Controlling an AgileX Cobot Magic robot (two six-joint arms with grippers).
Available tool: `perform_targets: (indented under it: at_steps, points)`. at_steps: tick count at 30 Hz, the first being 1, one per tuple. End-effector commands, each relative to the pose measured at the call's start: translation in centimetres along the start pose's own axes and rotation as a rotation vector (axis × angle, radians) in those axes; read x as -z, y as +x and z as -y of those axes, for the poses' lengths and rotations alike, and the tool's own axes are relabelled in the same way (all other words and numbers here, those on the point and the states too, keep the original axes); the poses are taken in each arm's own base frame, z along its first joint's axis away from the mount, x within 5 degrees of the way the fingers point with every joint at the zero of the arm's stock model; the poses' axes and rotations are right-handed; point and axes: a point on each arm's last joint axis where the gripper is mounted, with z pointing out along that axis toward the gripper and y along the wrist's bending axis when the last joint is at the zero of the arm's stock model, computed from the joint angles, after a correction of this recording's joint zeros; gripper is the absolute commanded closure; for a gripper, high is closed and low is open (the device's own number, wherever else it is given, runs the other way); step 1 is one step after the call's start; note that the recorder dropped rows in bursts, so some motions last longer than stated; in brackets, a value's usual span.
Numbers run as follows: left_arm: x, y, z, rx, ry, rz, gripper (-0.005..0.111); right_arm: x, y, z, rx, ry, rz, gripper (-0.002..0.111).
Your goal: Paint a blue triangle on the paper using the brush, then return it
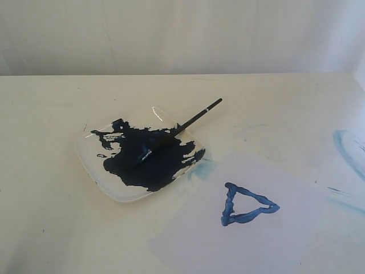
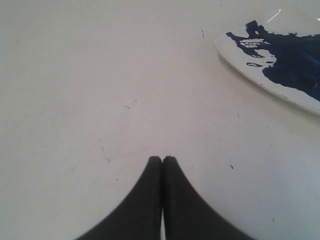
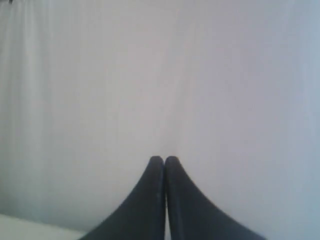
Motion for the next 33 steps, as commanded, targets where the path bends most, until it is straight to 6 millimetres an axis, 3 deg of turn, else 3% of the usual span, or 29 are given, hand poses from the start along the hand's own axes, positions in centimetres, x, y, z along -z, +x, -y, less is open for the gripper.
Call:
perform_targets:
  at_steps: [1,14,17,22,26,33]
  points:
    - [0.0,0.0,0.0,0.005,0.005,0.005,0.107,4.1,-1.8,0.4,0.049,0.154,0.177,0.108]
    - [0.0,0.0,0.0,0.006,0.006,0.005,0.107,4.6,-2.2,0.6,-0.035,0.169,0.203,0.108]
    - [0.0,0.0,0.0,0.006,0.006,0.005,0.107,4.3,-1.5,0.3,0.065,0.143,0.183,0.108]
    - [0.0,0.0,0.0,0.006,0.006,0.005,0.107,3.8,1.0,-0.1,0.158,0.09,0.032,0.108]
    - [0.0,0.0,0.0,0.006,0.006,0.005,0.107,3.5,3.5,0.1,0.025,0.101,-0.051,0.108]
    - [0.0,0.0,0.0,0.006,0.006,0.005,0.107,3.5,9.7,0.2,-0.025,0.1,-0.243,0.108]
